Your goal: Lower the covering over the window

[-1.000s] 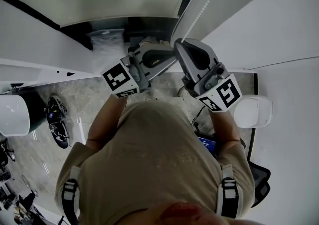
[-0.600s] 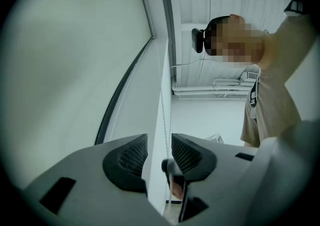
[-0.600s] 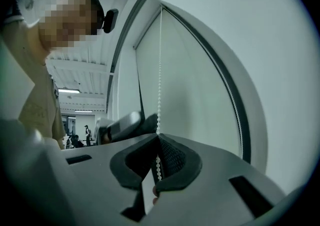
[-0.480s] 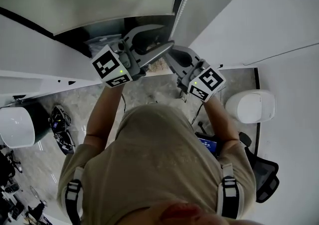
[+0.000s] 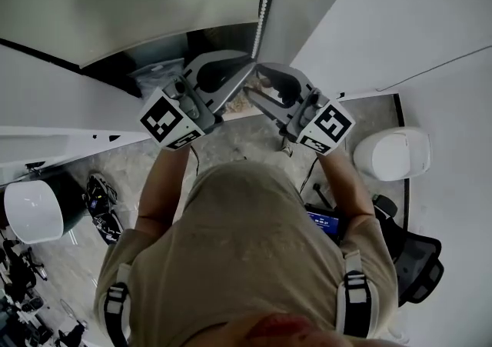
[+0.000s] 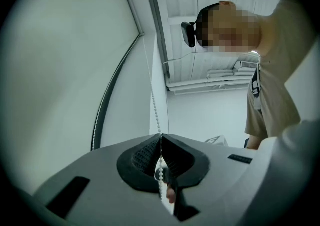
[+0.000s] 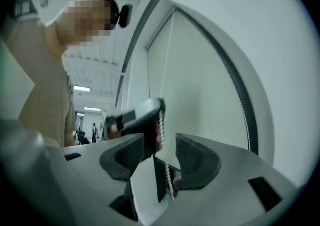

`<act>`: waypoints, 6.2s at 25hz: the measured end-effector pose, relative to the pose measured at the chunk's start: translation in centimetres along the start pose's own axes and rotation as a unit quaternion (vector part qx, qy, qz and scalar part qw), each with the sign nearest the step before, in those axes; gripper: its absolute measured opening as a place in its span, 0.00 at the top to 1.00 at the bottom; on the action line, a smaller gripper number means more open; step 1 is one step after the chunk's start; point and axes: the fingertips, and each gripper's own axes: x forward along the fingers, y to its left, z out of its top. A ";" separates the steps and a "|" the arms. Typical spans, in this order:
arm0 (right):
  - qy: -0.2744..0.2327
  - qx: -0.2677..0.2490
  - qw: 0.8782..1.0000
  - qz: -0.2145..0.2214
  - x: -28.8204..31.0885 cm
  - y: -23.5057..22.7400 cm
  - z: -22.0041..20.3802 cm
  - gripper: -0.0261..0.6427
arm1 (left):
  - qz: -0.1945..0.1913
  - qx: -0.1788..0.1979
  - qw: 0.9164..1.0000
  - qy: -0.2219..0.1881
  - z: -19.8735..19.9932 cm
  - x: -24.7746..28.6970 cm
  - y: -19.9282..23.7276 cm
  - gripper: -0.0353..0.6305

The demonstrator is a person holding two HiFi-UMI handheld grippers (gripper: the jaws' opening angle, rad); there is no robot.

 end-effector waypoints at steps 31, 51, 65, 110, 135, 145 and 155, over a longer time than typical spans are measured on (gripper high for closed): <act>-0.002 0.027 0.999 -0.039 1.0 0.9 5.5 0.94 | -0.015 0.001 0.998 0.054 -4.6 -1.3 -3.4 0.92; 0.051 0.068 0.996 -0.019 1.5 0.4 -3.1 0.94 | 0.019 0.012 1.000 0.019 -0.9 0.9 0.1 0.90; -0.017 0.071 0.997 0.020 -0.8 -0.3 2.5 0.77 | 0.038 0.023 0.998 0.054 -4.7 -2.4 0.0 0.91; 0.135 0.062 0.989 0.007 -0.2 2.2 -7.0 0.79 | 0.041 -0.083 0.994 0.054 -5.6 -1.8 -0.1 0.91; 0.074 0.102 0.992 0.031 3.3 1.9 -3.4 0.95 | 0.032 -0.089 0.994 0.047 -2.1 -1.3 1.2 0.91; 0.063 0.068 0.989 0.111 0.0 0.8 -2.1 0.80 | 0.035 -0.009 0.998 0.058 -4.4 -1.6 1.1 0.91; -0.014 -0.041 0.999 -0.019 0.4 -0.6 3.9 0.94 | 0.009 -0.043 0.994 0.098 -9.4 -0.8 -2.5 0.91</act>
